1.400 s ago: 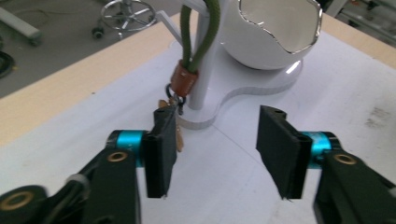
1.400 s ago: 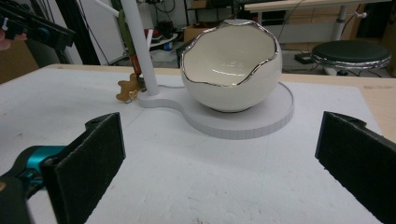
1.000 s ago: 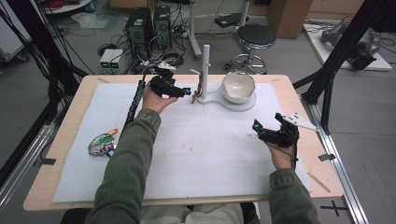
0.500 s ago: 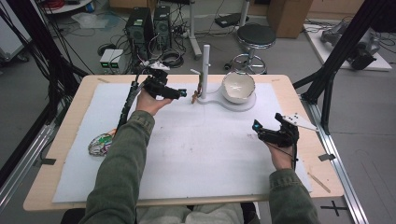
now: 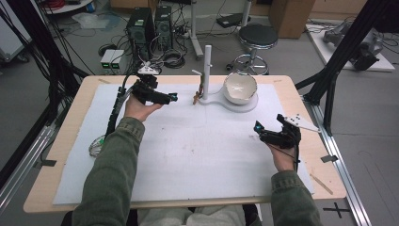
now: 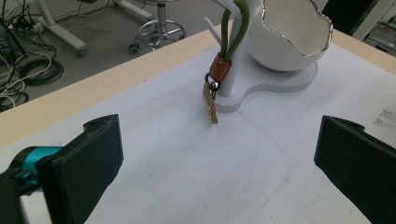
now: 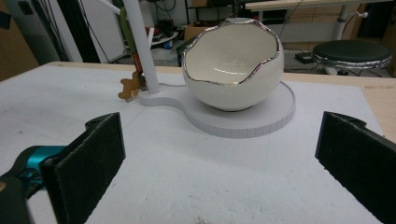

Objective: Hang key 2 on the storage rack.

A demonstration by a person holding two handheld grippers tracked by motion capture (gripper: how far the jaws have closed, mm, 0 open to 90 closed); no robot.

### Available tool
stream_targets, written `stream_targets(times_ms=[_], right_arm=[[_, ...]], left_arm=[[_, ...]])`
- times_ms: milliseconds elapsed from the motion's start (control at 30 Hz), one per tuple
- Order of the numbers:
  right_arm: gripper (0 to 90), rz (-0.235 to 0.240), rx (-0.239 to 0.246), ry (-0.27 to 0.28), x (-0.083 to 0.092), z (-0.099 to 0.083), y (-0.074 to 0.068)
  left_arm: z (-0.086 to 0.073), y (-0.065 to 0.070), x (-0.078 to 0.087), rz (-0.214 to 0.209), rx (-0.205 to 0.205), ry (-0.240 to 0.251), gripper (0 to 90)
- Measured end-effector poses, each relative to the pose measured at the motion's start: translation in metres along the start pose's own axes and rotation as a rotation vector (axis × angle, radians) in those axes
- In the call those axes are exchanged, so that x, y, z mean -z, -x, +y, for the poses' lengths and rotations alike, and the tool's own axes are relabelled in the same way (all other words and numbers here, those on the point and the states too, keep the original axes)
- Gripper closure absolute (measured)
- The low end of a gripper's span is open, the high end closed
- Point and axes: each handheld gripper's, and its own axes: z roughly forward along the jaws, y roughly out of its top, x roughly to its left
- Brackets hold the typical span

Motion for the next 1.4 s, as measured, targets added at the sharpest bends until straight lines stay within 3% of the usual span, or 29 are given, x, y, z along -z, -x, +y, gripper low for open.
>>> stream_targets(times_ms=[333,500,900,1400], right_arm=[[0.5,0.005,-0.001,-0.004,0.000,0.000,0.000],[0.5,0.004,0.000,-0.003,0.000,0.000,0.000],[0.5,0.006,0.000,-0.005,-0.003,-0.001,-0.001],[0.5,0.006,0.009,-0.011,-0.003,-0.001,-0.002]], left_arm=[[-0.013,-0.004,0.009,0.022,0.028,-0.011,2.1],[-0.017,-0.005,0.017,0.039,0.022,-0.042,2.1],[-0.027,-0.008,0.045,0.090,0.013,-0.049,2.1],[-0.062,-0.018,0.077,0.139,0.059,-0.053,2.1]])
